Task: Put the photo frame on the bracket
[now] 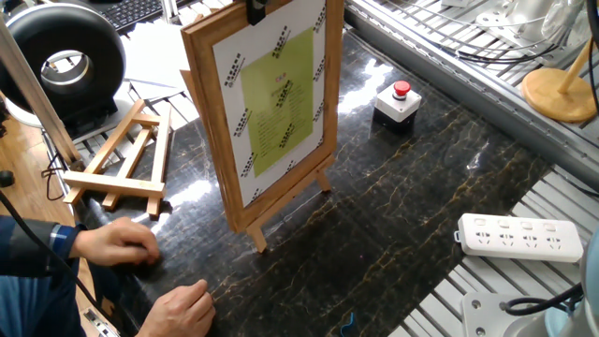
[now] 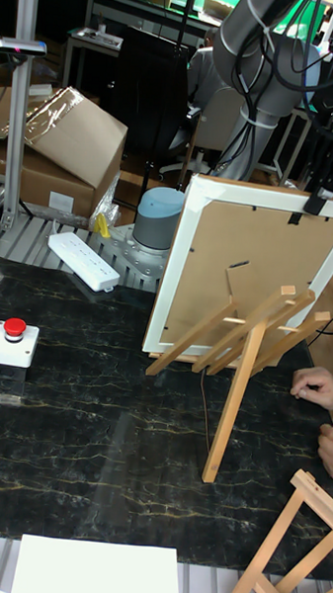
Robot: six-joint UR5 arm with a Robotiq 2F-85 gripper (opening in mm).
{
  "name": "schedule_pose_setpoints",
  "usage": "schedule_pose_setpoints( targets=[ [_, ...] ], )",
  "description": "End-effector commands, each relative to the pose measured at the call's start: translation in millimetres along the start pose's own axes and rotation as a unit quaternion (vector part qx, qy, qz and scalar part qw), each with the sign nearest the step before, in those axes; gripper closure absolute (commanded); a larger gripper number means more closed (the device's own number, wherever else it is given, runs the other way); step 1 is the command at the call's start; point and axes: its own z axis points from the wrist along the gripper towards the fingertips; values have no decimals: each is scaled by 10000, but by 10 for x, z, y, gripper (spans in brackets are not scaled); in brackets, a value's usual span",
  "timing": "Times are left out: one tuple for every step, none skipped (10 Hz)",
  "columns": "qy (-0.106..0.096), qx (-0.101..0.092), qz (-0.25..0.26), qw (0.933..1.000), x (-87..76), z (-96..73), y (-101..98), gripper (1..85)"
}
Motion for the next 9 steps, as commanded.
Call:
schedule_pose_setpoints(
  targets=[
    [-18,-35,114,9999,-8,22,13,847],
    [-12,-51,182,9998,-5,32,18,847],
    [-14,-82,297,9995,-7,38,31,847],
    [-8,-113,403,9991,-3,44,44,847],
    [6,-137,471,9988,3,45,55,847],
    [21,-160,523,9985,8,43,67,847],
    [59,-184,566,9982,21,40,78,847],
    [97,-216,609,9979,22,29,90,847],
    [112,-231,631,9977,13,24,93,847]
  ],
)
